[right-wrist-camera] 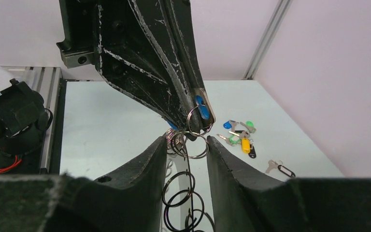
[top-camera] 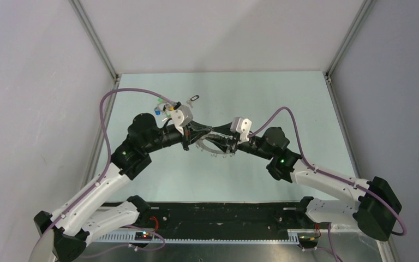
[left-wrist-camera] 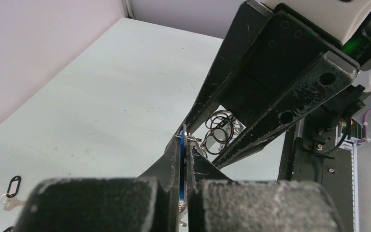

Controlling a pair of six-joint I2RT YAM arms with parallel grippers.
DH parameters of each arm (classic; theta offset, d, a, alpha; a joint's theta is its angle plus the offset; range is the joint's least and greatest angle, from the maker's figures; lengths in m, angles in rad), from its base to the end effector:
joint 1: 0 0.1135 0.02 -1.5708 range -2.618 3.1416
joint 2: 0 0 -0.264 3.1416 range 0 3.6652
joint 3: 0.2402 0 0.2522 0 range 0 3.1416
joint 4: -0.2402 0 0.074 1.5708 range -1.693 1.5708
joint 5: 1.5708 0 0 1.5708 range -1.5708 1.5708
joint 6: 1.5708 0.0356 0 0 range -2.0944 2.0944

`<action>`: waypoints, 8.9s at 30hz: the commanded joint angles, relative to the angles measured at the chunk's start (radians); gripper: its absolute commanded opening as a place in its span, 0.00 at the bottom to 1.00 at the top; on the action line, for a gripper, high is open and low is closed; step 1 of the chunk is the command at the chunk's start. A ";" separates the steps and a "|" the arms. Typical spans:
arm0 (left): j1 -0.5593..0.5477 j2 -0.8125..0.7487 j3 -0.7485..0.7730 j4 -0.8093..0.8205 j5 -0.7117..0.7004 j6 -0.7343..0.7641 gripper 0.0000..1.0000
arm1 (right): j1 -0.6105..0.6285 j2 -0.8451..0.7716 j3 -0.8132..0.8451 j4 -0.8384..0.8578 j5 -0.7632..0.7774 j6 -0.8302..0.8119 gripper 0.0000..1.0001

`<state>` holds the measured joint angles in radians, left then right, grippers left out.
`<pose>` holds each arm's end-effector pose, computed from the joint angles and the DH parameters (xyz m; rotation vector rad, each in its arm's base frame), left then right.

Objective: Remove the keys from the keyring

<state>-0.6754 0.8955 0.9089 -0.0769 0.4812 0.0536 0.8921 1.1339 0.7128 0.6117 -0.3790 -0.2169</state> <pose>0.1493 -0.1407 0.3761 0.9464 1.4110 -0.8621 0.1539 0.2118 0.3276 -1.0183 1.0236 0.8188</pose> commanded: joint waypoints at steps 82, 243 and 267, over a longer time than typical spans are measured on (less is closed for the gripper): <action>-0.050 -0.063 -0.044 0.052 -0.044 0.104 0.00 | -0.007 -0.121 -0.014 -0.131 -0.058 -0.105 0.32; -0.073 -0.064 -0.053 0.012 -0.291 0.274 0.00 | -0.055 -0.016 -0.123 0.431 0.188 0.610 0.22; -0.073 -0.095 -0.059 0.007 -0.196 0.325 0.00 | -0.055 -0.082 -0.063 0.094 -0.034 -0.193 0.29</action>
<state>-0.7479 0.8276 0.8490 -0.1219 0.2508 0.3439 0.8368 1.0431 0.5735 0.7059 -0.4126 -0.3027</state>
